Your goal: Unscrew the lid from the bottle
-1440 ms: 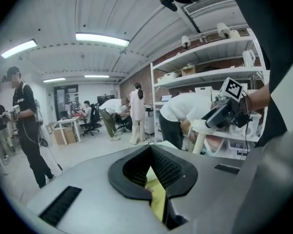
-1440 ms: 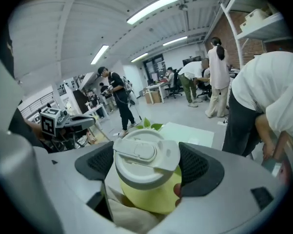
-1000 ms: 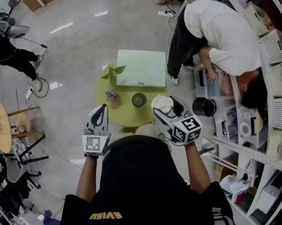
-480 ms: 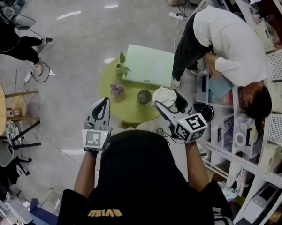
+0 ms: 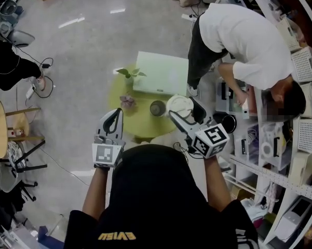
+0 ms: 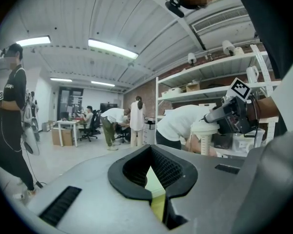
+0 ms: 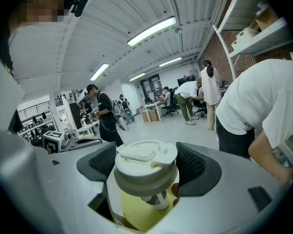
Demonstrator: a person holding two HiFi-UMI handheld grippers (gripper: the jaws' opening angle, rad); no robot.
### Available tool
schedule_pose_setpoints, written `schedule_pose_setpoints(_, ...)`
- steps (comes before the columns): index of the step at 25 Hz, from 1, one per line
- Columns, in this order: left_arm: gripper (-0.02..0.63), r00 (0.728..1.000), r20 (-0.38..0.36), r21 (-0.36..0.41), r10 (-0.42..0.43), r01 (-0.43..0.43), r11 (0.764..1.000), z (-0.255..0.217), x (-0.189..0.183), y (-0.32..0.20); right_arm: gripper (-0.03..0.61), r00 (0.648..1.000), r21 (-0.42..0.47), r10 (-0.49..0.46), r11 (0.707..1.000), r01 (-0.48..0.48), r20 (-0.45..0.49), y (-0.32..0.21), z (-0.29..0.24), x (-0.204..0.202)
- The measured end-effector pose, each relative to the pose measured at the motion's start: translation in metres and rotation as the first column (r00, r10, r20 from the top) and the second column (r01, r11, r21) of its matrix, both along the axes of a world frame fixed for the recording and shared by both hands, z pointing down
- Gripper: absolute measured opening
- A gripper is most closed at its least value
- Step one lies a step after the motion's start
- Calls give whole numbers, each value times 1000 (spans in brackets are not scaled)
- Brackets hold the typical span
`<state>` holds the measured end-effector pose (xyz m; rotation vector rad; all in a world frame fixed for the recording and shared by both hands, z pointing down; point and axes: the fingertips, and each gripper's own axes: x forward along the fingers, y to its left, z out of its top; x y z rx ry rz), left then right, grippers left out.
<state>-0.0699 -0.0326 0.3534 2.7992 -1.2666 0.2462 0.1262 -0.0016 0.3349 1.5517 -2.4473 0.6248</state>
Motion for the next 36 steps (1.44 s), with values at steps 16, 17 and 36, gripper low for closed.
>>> schedule_pose_setpoints(16, 17, 1000, -1, 16, -8, 8, 1000, -5, -1, -1, 387, 1000, 25, -2, 1000, 3, -20, -4, -9, 1)
schedule_pose_setpoints(17, 17, 1000, -3, 16, -8, 8, 1000, -5, -1, -1, 387, 1000, 24, -3, 1000, 3, -21, -4, -9, 1)
schedule_pose_setpoints(36, 17, 999, 1, -18, -39, 39, 999, 6, -12, 9, 387, 980, 119, -176, 975, 187, -95, -47, -25, -15)
